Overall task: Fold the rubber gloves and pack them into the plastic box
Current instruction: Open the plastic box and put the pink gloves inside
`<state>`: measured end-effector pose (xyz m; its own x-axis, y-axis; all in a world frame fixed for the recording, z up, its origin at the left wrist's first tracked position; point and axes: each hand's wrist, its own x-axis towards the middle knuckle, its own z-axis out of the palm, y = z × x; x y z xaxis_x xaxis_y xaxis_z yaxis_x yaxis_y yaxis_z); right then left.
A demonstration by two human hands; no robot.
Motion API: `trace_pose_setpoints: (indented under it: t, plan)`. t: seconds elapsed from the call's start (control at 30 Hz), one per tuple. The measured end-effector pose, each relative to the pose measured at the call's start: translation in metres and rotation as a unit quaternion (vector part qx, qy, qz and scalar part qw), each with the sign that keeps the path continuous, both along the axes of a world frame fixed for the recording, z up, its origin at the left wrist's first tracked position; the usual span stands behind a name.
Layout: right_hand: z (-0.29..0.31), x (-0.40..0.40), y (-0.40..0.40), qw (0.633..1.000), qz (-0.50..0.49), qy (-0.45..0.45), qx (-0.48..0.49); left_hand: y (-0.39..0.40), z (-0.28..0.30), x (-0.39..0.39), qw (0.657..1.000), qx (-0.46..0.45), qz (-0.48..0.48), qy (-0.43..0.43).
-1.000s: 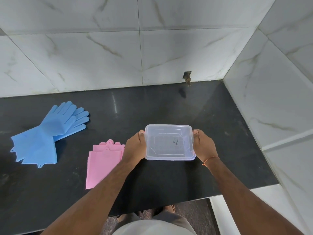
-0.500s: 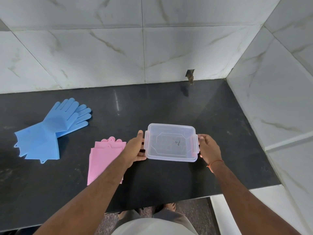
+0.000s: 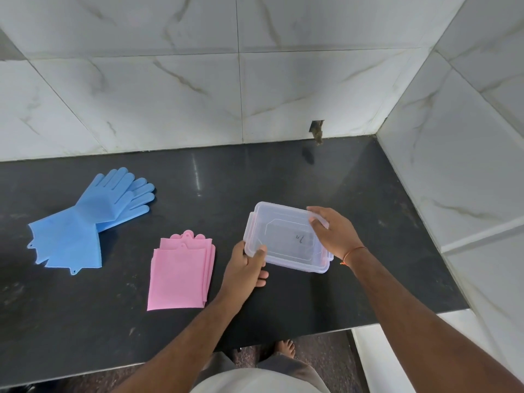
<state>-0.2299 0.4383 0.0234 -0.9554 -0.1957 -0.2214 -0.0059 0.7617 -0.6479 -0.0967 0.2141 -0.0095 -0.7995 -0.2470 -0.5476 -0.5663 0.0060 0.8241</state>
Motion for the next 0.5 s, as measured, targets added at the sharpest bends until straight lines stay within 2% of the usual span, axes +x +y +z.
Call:
trace_pose_setpoints:
  t: [0.23,0.5]
  plan:
    - [-0.001,0.031,0.030,0.997,-0.073,-0.019,0.007,0.015,0.018,-0.043,0.996,0.048,0.063,0.040]
    - [0.003,0.047,0.049,0.985,-0.143,-0.068,-0.073,0.038,0.017,-0.037,0.998,0.001,0.058,0.029]
